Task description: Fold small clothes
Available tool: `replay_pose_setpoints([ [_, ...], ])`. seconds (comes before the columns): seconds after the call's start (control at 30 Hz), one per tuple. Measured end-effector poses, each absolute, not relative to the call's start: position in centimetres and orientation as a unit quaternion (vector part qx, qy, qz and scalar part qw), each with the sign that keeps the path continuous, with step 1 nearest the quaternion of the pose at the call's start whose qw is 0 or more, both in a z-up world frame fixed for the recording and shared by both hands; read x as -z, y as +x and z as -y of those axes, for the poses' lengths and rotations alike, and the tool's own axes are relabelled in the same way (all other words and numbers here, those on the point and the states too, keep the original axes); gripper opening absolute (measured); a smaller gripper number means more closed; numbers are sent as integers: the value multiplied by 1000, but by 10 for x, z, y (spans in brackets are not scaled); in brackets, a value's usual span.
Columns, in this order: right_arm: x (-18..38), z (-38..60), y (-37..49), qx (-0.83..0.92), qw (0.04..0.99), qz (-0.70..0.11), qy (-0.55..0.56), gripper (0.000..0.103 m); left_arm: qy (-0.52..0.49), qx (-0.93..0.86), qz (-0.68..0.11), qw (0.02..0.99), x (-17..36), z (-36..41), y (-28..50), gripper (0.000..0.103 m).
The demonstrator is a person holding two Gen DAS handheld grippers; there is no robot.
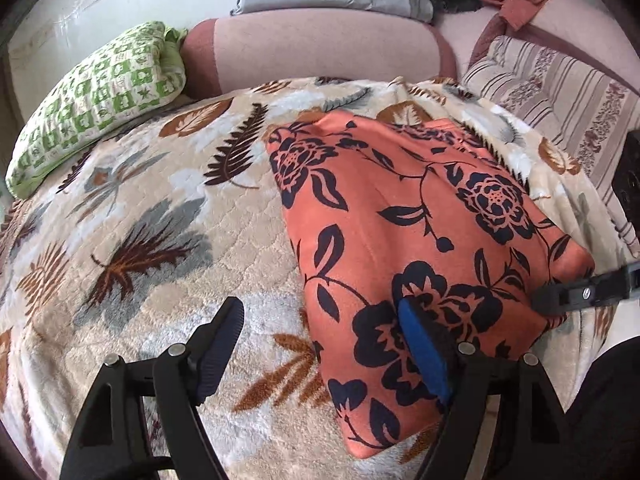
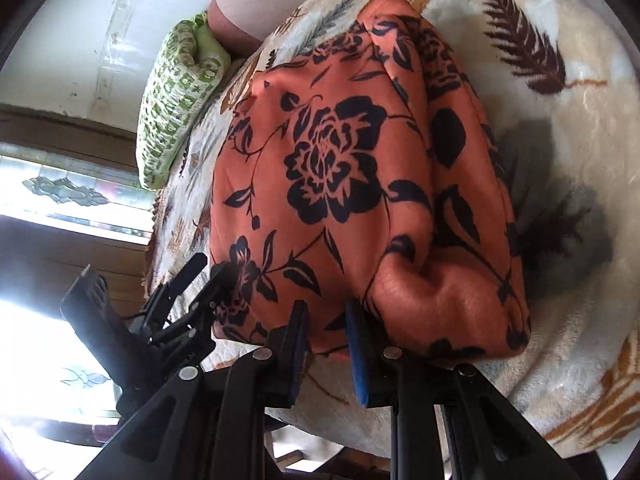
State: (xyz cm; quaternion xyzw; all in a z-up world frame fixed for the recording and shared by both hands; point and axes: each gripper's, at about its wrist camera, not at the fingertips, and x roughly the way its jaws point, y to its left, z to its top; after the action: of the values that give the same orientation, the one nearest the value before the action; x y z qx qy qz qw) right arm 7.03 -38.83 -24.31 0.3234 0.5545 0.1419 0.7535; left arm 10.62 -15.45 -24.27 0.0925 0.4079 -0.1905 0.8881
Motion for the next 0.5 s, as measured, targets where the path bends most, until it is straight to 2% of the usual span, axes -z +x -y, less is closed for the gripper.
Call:
replay_pose_setpoints([
  [0.07,230,385,77,-133,761,-545,326,23,96,196,-384,897,249,152,104,87],
  [0.3,189,360,135,-109,798,-523,280,24,85,185,-382,901,250,154,106,90],
  [0.37,180,344,174,-97,805,-533,241,24,83,182,-384,902,251,154,109,99],
  [0.5,182,319,218,-119,798,-551,213,24,23,180,-430,884,256,143,123,102],
])
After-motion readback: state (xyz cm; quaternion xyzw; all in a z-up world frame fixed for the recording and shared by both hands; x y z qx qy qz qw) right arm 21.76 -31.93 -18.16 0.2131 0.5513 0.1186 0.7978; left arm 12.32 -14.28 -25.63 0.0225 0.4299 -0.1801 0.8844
